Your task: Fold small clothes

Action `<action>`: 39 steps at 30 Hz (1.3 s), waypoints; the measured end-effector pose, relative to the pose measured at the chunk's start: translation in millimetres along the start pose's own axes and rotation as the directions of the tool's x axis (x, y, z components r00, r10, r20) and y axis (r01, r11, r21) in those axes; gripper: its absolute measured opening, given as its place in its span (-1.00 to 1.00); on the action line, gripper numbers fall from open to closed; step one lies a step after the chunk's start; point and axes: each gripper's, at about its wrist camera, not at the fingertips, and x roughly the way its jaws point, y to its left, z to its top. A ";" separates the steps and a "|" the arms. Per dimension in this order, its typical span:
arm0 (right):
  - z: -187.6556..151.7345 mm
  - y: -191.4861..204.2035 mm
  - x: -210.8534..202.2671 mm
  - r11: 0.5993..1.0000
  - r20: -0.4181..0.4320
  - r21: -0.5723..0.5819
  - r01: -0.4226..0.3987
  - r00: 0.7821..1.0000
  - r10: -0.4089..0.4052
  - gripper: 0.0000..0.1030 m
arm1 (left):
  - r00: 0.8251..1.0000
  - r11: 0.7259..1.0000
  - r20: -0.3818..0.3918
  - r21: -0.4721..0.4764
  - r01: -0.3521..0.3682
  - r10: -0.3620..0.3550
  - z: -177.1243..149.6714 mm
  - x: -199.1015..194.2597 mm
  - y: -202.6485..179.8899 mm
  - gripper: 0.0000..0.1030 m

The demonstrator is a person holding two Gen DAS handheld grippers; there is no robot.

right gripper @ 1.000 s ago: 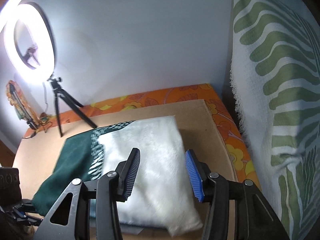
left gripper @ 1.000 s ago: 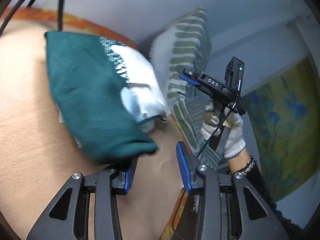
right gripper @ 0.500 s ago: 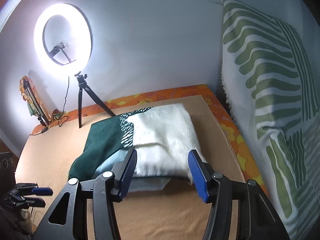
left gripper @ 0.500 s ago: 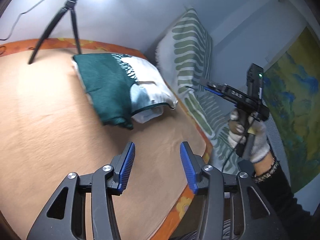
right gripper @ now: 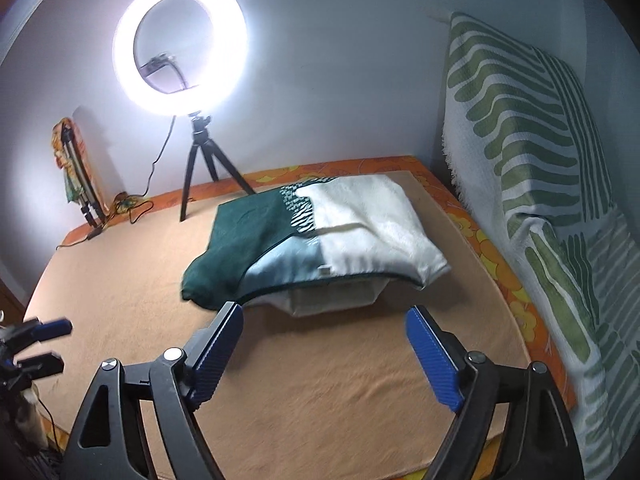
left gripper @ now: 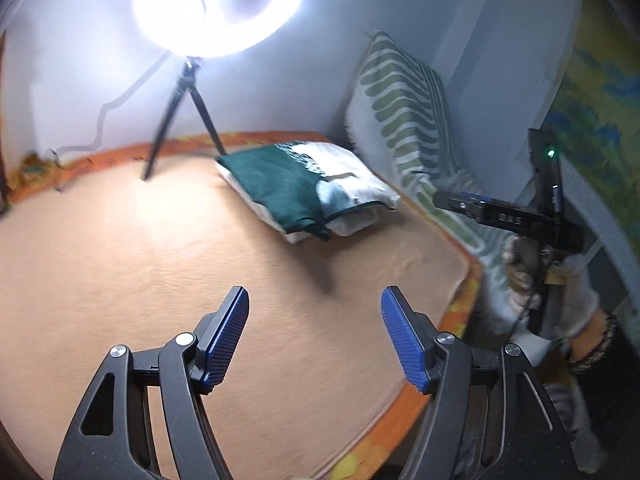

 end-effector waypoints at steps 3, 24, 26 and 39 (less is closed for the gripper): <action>-11.5 15.5 -6.8 1.000 0.026 0.003 0.007 1.000 -0.007 0.74 | 0.996 0.996 0.041 0.039 -0.076 0.074 -6.8 -14.0 -0.2 0.54; -36.9 52.3 -9.0 0.993 0.160 0.037 0.109 0.981 -0.113 0.99 | 0.961 0.963 0.169 0.118 -0.240 0.219 -17.6 -43.3 -3.7 0.99; -36.4 49.0 -8.5 0.992 0.160 0.055 0.112 0.980 -0.119 1.00 | 0.967 0.969 0.151 0.107 -0.222 0.205 -17.8 -40.6 -2.6 0.99; -38.0 48.3 -5.6 0.990 0.162 0.055 0.133 0.977 -0.140 0.99 | 0.967 0.967 0.146 0.113 -0.227 0.209 -19.8 -41.8 -2.8 0.99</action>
